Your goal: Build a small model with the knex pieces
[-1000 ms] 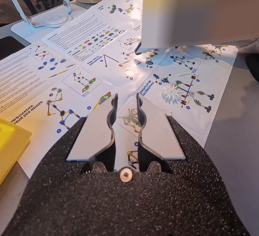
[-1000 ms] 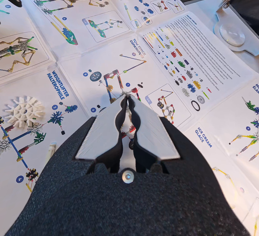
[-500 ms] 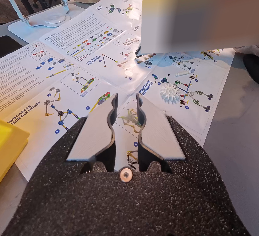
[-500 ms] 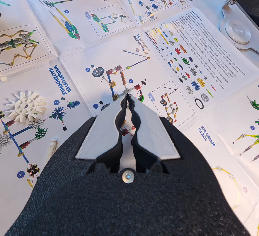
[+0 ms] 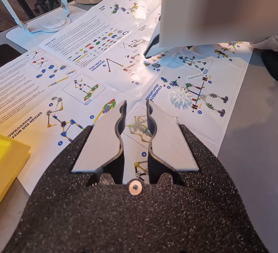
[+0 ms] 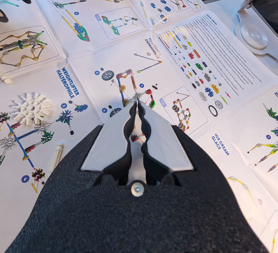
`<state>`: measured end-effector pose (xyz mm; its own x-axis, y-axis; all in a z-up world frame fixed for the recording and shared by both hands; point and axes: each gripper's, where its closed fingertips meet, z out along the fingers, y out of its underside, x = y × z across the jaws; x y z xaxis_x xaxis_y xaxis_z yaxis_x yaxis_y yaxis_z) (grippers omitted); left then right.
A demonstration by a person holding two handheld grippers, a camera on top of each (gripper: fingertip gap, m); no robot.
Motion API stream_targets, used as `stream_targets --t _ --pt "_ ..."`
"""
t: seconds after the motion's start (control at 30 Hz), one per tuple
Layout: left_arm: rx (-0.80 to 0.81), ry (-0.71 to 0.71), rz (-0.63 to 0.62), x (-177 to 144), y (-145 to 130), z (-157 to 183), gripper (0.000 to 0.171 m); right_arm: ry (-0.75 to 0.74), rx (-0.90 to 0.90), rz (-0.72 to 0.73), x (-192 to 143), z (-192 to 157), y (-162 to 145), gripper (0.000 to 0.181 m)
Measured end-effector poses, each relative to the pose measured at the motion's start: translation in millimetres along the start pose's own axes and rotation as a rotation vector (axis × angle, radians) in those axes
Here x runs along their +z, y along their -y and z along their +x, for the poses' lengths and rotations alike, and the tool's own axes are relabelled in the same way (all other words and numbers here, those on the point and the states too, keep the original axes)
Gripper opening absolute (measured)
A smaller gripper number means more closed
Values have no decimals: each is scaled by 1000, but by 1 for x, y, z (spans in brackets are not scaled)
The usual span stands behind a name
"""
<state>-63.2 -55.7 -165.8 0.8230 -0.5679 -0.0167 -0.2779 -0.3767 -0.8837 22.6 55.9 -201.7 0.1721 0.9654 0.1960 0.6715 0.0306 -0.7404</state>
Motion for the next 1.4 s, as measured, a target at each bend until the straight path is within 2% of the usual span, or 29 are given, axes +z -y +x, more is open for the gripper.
stream_targets --t 0.13,0.23,0.33,0.47,0.7,0.9,1.07,1.17,1.4 --pt "29 -3 -21 2 -2 4 24 83 -31 36 -13 -12 7 6" --pt "63 -1 -37 5 -4 7 24 255 -55 60 -25 -43 11 14" --pt "80 -1 -47 6 -5 8 24 348 -134 51 -29 -71 9 18" --pt "84 -1 -47 6 -5 9 23 424 -184 28 -29 -93 5 30" --pt "90 -8 -49 6 -6 10 23 483 -210 5 -26 -110 6 45" --pt "95 -13 -45 5 -6 11 23 518 -246 -65 -25 -121 -4 45" --pt "102 -12 -45 5 -6 12 23 531 -266 -84 -32 -123 -8 36" --pt "103 -12 -44 5 -6 12 23 554 -266 -78 -37 -124 -10 26" --pt "119 -17 -48 5 -6 14 23 546 -258 -59 -34 -124 -6 25"
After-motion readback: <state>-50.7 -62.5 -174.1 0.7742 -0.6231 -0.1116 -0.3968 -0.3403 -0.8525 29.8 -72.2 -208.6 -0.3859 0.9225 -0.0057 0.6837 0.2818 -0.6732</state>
